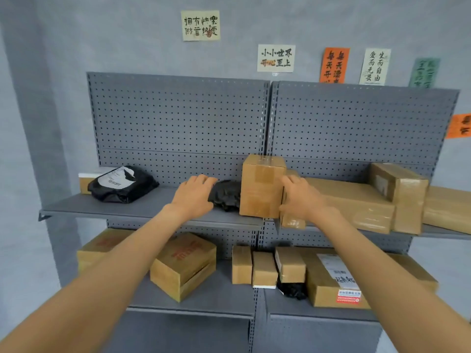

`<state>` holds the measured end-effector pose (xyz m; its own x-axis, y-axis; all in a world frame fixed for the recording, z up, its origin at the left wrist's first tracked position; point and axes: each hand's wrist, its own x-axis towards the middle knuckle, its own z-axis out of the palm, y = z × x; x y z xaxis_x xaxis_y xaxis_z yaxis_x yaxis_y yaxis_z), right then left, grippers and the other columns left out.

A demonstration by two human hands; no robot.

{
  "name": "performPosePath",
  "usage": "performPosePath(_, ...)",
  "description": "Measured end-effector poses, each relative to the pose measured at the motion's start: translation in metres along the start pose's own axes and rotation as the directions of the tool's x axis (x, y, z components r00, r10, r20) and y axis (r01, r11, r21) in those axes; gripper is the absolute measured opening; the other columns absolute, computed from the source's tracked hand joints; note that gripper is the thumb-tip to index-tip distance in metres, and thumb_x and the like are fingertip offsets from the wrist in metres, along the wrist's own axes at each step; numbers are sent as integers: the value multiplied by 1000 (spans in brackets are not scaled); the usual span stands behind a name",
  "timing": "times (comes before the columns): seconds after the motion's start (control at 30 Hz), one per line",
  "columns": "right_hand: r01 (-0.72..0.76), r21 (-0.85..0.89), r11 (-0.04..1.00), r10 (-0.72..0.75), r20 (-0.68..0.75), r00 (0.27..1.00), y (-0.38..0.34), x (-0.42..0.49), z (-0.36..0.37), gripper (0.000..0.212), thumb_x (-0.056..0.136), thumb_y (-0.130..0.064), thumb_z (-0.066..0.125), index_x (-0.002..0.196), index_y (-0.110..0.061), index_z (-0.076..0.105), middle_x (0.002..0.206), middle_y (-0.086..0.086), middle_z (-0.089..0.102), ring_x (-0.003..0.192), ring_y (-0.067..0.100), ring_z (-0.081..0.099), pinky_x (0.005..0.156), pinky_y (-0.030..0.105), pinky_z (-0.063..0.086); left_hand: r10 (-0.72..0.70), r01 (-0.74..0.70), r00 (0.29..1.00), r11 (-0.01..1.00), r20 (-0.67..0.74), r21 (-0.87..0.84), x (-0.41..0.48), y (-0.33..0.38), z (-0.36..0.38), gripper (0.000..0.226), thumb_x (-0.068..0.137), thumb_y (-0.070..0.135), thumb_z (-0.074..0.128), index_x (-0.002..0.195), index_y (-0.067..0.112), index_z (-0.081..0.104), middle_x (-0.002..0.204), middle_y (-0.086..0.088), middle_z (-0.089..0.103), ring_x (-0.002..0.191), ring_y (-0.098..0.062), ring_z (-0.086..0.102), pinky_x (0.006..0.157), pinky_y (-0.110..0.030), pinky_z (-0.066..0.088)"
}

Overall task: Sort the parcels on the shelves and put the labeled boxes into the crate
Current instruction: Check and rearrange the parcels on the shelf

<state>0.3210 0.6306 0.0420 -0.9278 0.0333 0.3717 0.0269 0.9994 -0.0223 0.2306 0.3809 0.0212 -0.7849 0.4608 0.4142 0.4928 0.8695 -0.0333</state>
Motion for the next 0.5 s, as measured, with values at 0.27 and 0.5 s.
performPosePath(0.27,107,8,994,-105,-125,987,17,107,18,71,85,-25,64,146,-18,31,149,7,37,138,27,31,112,44,27,-55,59,997,995,50,-78,86,4,46,72,89,29,61,150,17,25,149,-9,34,137,-30,32,105,-44,38)
performPosePath(0.5,213,-1,977,-211,-137,968,-8,153,47,70,87,-26,60,149,-21,28,152,4,31,142,24,24,118,45,18,-123,184,959,955,256,-232,108,-25,113,91,83,35,71,153,21,16,159,-5,18,143,-31,20,107,-47,37)
